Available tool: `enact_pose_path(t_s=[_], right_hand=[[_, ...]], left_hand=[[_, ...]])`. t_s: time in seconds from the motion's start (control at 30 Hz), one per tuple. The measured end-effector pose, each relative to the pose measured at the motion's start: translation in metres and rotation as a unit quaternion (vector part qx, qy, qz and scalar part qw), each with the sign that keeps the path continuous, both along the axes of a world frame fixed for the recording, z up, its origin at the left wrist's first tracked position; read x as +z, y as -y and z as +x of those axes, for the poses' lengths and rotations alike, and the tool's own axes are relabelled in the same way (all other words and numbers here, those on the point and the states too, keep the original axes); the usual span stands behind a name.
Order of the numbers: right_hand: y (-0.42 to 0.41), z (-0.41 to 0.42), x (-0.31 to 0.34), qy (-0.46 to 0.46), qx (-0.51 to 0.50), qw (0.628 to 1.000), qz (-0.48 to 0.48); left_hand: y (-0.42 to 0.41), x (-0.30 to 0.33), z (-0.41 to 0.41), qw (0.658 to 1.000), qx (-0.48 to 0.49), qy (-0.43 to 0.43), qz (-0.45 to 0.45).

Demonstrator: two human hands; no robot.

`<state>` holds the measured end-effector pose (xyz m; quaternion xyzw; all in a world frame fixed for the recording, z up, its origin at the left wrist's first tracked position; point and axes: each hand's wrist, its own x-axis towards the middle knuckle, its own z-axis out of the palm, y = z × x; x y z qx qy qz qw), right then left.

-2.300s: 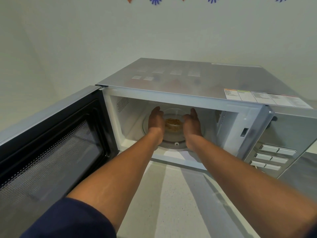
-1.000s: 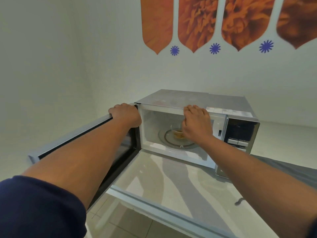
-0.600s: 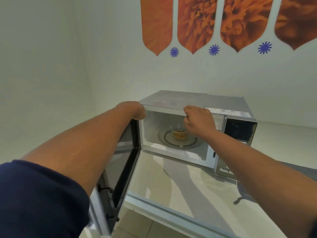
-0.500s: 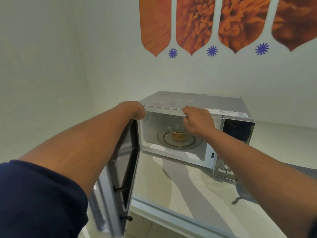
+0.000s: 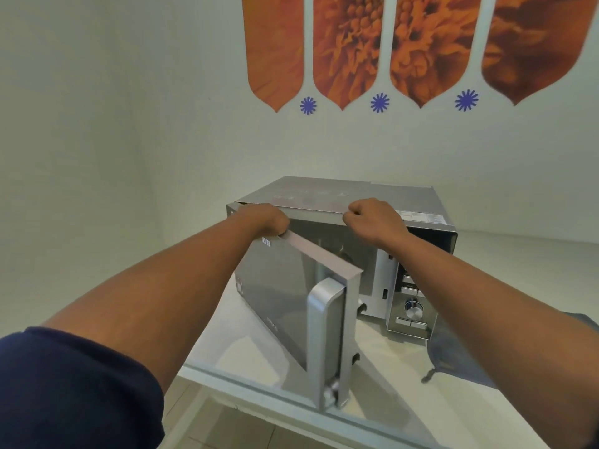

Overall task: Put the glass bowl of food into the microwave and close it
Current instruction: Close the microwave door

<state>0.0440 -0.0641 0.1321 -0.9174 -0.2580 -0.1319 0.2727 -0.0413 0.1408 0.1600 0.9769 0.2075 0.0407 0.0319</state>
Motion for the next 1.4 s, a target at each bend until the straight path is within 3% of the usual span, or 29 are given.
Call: enact_pose_path(t_s=[0.17,0.5,0.73,0.93,1.4], right_hand=[[0.019,-0.002,0.01,-0.022,-0.004,1.0,0.017],[0.058,0.0,0.011,-0.057,-0.008,0.998,0.021],[0.073,-0.002,-0.004,0.018,-0.02,0.991,-0.132],[0.092,0.002,-0.016,0.089,0.014,0.981,-0.173],[0.09,0.016,-0.02,0.093,-0.019,0.976,-0.194]], left_hand=[[0.013,-0.014,0.021,0.999,-0.022,0.022,-0.02],[0.064,-0.025,0.048,0.972,-0.223,0.067,-0.01],[0.083,-0.037,0.056,0.941,-0.321,0.102,0.037],[0.091,-0.046,0.063,0.903,-0.397,0.156,0.057],[0.095,-0.056,0.085,0.887,-0.412,0.194,0.077]])
